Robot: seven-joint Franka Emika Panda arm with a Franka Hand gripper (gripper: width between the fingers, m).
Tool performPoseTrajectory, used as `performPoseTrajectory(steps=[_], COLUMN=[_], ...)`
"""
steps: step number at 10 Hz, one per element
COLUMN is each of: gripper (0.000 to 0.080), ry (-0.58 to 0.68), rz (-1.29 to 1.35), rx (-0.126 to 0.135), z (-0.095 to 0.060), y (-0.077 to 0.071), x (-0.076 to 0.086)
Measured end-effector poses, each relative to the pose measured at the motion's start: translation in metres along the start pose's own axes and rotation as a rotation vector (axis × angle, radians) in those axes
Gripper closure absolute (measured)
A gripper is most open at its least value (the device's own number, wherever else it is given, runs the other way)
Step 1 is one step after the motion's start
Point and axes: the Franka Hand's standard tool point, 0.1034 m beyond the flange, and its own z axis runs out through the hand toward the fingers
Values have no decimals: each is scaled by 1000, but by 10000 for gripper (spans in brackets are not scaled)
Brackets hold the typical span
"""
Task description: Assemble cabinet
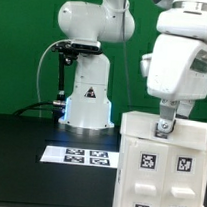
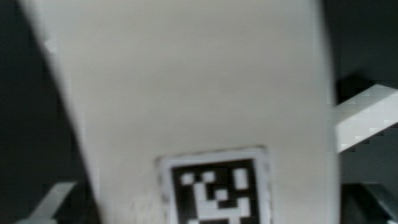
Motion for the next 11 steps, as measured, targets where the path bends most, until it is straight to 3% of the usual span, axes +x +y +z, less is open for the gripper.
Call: performPoseTrajectory(steps=[1,4,6,8,9,11], gripper=[243,243,243,242,242,242], ry=[0,1,17,19,27,28], rz=[71,312,605,878,1027,1134], rx=[0,-1,-6,-1,18,24], z=[0,-1,-2,-2,-2,-2], y=[0,2,4,6,7,8], x=[0,-1,1,0,-2,-2])
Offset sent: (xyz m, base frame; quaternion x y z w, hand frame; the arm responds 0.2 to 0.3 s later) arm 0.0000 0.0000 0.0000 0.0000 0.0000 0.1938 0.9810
